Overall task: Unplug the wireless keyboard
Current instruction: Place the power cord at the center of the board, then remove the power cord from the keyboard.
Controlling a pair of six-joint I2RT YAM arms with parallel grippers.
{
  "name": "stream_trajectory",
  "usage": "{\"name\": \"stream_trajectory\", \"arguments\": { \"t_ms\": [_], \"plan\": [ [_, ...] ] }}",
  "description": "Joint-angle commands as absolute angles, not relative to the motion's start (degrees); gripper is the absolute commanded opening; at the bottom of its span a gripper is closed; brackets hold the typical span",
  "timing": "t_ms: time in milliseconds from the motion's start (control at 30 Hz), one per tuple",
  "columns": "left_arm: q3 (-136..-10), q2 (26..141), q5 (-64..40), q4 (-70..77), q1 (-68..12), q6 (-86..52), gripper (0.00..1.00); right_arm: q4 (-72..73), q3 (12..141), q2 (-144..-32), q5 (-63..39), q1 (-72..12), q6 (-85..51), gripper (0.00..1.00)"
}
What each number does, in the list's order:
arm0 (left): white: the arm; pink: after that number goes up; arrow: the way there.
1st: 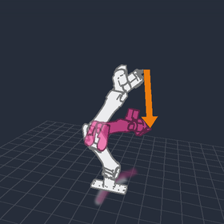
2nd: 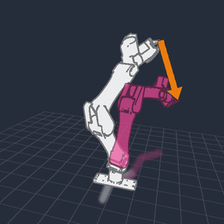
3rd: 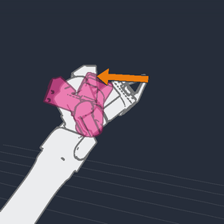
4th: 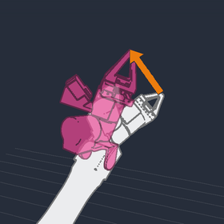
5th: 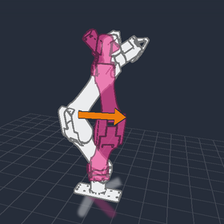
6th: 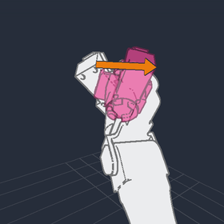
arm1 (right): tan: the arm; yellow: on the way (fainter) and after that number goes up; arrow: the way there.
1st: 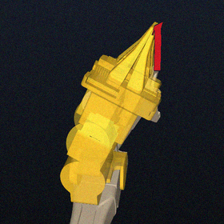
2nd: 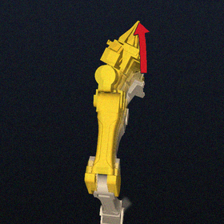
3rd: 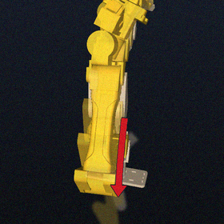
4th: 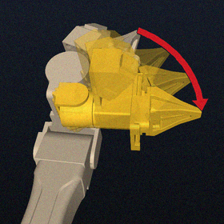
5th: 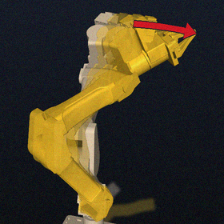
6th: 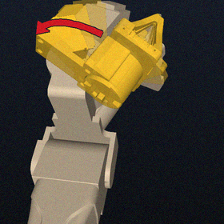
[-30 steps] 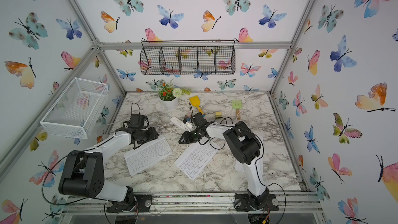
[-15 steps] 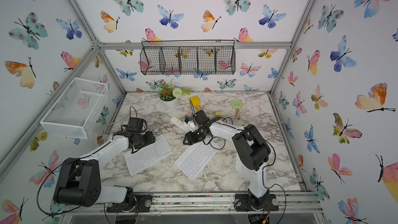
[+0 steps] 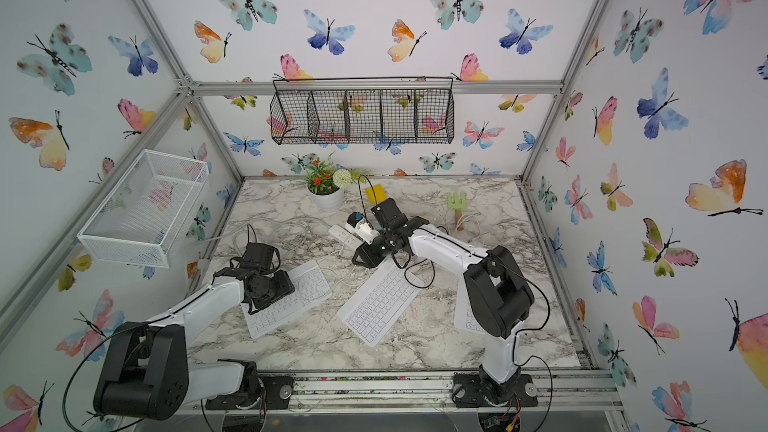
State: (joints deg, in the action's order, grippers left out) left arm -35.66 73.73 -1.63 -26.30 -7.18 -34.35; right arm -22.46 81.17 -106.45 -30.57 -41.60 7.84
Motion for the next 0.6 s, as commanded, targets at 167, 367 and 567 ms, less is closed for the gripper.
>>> {"name": "stream_trajectory", "arguments": {
  "t_ms": [167,367,567],
  "plan": [
    [-33.66,75.58,0.70,-25.63,-6.51,-34.56,0.60,-20.59,88.87,-115.07,-36.35,-41.99,33.37,0.45],
    [-34.05,76.80,2.71,-28.16,-6.51,-36.40,0.61,-25.16,99.33,-124.04,-30.10,-44.29,44.45,0.48],
    [-36.45,80.89,2.40,-32.75,-6.52,-37.18,0.62,-30.07,110.02,-133.56,-27.30,-44.94,51.45,0.49]
  ]
}}
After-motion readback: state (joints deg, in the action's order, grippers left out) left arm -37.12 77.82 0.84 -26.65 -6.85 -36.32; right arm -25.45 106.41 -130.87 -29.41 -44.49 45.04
